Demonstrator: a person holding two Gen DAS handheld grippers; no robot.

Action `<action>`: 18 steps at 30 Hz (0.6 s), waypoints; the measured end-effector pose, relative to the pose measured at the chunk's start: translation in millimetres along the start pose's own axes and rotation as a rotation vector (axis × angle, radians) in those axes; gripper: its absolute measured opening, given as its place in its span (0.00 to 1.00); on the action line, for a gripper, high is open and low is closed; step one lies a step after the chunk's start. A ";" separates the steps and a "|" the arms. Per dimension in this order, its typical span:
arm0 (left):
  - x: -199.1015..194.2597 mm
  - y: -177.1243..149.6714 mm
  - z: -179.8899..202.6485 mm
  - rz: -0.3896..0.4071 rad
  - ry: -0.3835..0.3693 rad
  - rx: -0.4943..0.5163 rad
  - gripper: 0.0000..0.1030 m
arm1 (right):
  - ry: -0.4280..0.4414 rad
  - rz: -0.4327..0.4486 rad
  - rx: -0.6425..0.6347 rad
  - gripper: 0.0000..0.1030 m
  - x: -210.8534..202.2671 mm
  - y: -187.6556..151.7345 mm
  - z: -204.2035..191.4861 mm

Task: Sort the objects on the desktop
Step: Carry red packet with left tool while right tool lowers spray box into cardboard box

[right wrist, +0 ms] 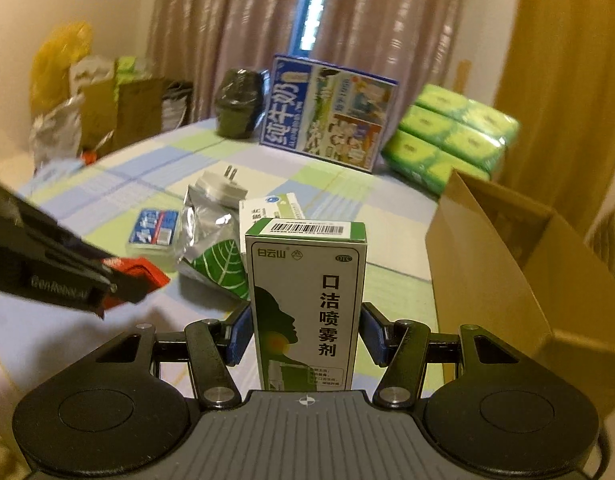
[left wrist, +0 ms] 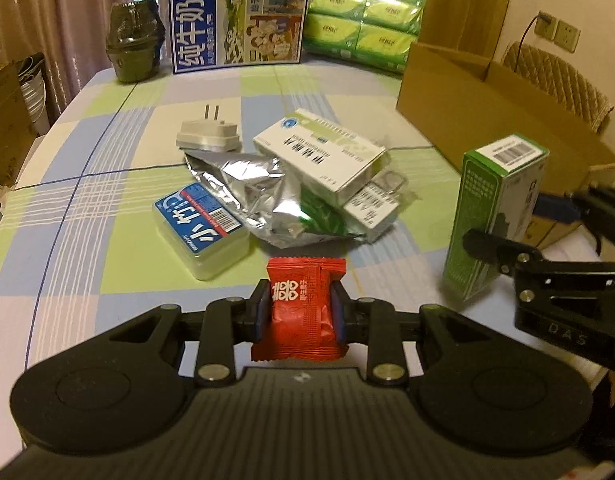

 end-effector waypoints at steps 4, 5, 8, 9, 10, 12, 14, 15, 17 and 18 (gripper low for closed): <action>-13.8 -4.2 12.4 0.011 -0.017 -0.025 0.25 | -0.002 0.009 0.069 0.52 -20.1 3.5 7.0; -16.9 -4.9 15.7 0.013 -0.021 -0.026 0.25 | -0.002 0.013 0.082 0.52 -24.4 4.7 9.2; -24.5 -5.9 27.0 0.019 -0.031 -0.016 0.25 | -0.010 0.028 0.115 0.52 -40.6 7.7 16.5; -26.8 -5.8 30.7 0.022 -0.034 -0.011 0.25 | -0.012 0.032 0.128 0.52 -44.8 8.6 20.2; -29.7 -5.1 34.8 0.026 -0.036 -0.005 0.25 | -0.016 0.036 0.140 0.52 -49.8 9.6 23.7; -35.4 -3.5 42.8 0.036 -0.043 0.005 0.25 | -0.027 0.044 0.164 0.52 -58.5 11.8 32.3; -40.7 0.3 50.7 0.048 -0.051 0.019 0.25 | -0.039 0.057 0.188 0.52 -69.0 14.4 41.6; -43.6 2.9 55.6 0.055 -0.057 0.025 0.25 | -0.049 0.065 0.198 0.52 -75.3 16.1 46.9; -48.1 7.4 65.0 0.066 -0.069 0.036 0.25 | -0.063 0.079 0.221 0.52 -86.9 20.4 59.1; -50.5 10.9 71.0 0.073 -0.076 0.042 0.25 | -0.070 0.086 0.237 0.52 -92.8 23.4 66.7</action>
Point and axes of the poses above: each gripper's, at about its wrist camera, not at the fingertips, and x roughly the way its jaws point, z to its right, y to its top, the point moved 1 cm from there along x, roughly the way its jaws point, and after that the axes turned 6 degrees about -x, right-handed, at the moved point
